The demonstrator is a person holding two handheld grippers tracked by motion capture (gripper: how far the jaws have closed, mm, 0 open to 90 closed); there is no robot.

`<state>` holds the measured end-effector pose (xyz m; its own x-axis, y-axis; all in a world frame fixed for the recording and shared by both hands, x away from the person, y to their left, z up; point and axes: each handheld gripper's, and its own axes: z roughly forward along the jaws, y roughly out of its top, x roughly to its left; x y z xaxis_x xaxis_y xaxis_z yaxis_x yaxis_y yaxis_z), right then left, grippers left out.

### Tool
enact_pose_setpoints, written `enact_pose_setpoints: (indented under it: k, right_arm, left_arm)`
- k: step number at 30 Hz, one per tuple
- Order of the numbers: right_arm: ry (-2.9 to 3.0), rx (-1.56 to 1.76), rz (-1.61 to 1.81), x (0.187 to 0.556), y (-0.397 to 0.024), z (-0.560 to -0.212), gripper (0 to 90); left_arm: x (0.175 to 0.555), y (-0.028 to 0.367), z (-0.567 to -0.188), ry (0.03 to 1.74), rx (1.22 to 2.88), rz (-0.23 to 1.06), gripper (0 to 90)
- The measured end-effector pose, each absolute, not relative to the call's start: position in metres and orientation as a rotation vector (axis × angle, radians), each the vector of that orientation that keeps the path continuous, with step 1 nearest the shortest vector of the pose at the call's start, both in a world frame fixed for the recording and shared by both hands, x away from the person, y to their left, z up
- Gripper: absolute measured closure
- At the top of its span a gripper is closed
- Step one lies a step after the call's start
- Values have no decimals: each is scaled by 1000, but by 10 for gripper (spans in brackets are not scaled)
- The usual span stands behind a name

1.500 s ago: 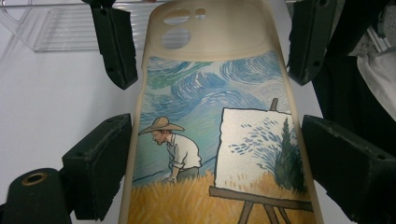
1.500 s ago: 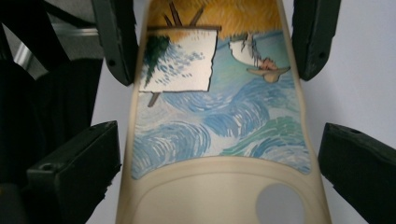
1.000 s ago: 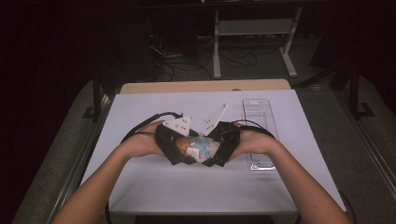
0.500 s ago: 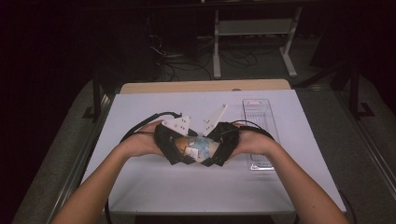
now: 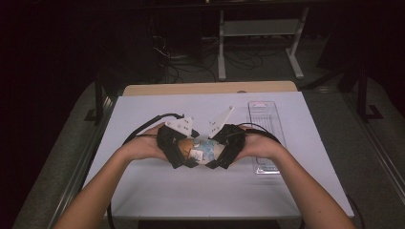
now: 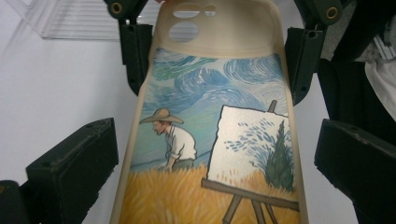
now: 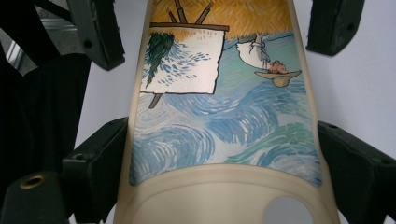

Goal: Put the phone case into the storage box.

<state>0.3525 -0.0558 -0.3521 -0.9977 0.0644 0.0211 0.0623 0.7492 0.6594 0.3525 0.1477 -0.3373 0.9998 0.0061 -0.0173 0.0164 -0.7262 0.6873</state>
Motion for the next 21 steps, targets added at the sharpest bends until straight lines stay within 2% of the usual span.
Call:
enact_pose_setpoints:
  k: [4, 12, 21]
  right_arm:
    - [2935, 115, 1103, 353, -59, -354, 103]
    - [2936, 192, 1096, 356, -69, -358, 102]
    - [2918, 310, 1098, 359, -81, -367, 102]
  left_arm:
    - [354, 153, -338, 36, 2376, 2, 0]
    - [355, 175, -343, 209, 2315, 68, 0]
    - [351, 195, -350, 320, 2273, 135, 0]
